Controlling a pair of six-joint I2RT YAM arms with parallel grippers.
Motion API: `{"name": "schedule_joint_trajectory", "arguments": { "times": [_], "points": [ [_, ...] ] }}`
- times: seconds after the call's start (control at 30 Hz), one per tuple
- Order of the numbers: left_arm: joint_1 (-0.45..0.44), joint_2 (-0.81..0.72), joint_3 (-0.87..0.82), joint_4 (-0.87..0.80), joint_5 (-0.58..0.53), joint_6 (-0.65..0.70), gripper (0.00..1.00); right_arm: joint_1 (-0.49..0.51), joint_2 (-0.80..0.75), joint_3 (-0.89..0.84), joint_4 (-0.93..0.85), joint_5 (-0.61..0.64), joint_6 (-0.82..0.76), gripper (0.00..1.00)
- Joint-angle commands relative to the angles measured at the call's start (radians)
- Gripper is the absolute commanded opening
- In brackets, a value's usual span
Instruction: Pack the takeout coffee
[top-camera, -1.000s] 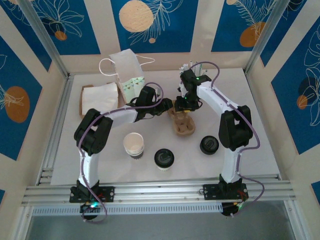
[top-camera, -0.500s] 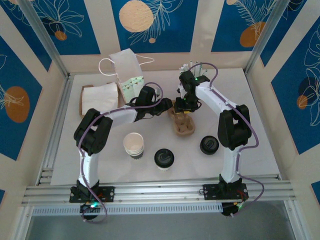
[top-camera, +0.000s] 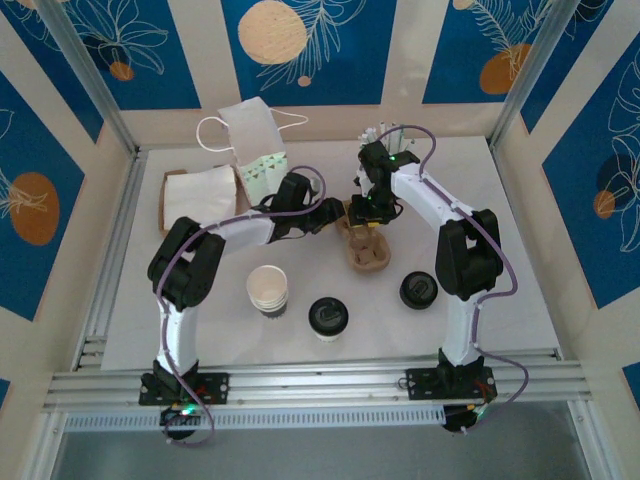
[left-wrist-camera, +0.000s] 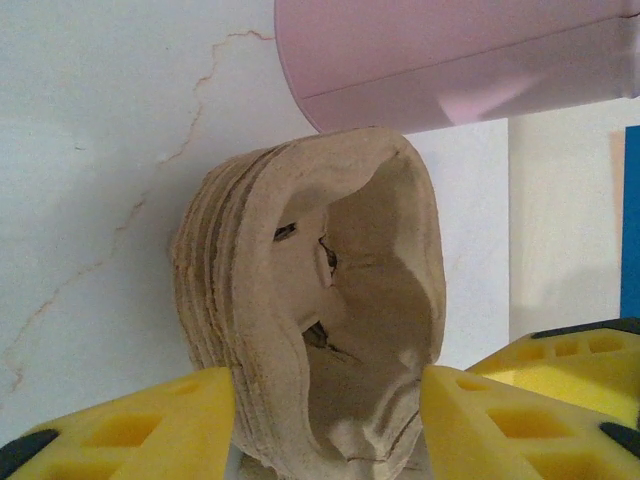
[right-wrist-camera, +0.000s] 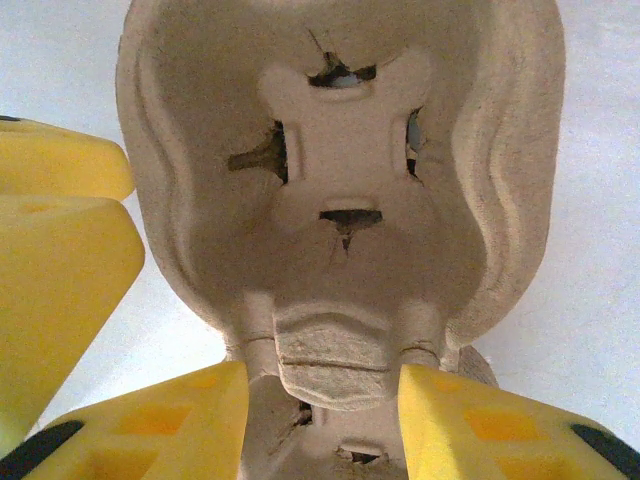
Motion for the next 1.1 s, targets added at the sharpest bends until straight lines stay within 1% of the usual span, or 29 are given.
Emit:
{"name": "schedule_joint_trajectory", "arguments": {
  "times": [0.0,0.17,0.43,0.63,0.73,0.8,1.07],
  "points": [
    [0.008,-0.002,0.037,-0.001,0.017,0.012,0.52,-0.008,0.0,-0.004,-0.017,-0.006,0.011,0.45],
    [0.006,0.012,0.054,-0.011,0.02,0.014,0.51,-0.025,-0.017,-0.015,0.004,0.003,0.026,0.4],
    [0.006,0.016,0.048,-0.016,0.016,0.015,0.51,-0.058,-0.065,-0.04,0.042,0.018,0.057,0.43],
    [0.005,0.016,0.046,-0.022,0.013,0.015,0.53,-0.081,-0.07,-0.042,0.064,0.0,0.07,0.43],
    [0.004,0.011,0.046,-0.028,0.013,0.017,0.59,-0.082,-0.055,-0.042,0.073,-0.008,0.076,0.42],
    [0.002,0.01,0.048,-0.032,0.013,0.018,0.61,-0.083,-0.042,-0.042,0.078,-0.018,0.077,0.42],
    [0.0,0.027,0.065,-0.02,0.031,0.01,0.6,-0.083,-0.023,-0.045,0.09,-0.058,0.076,0.4]
  ]
}}
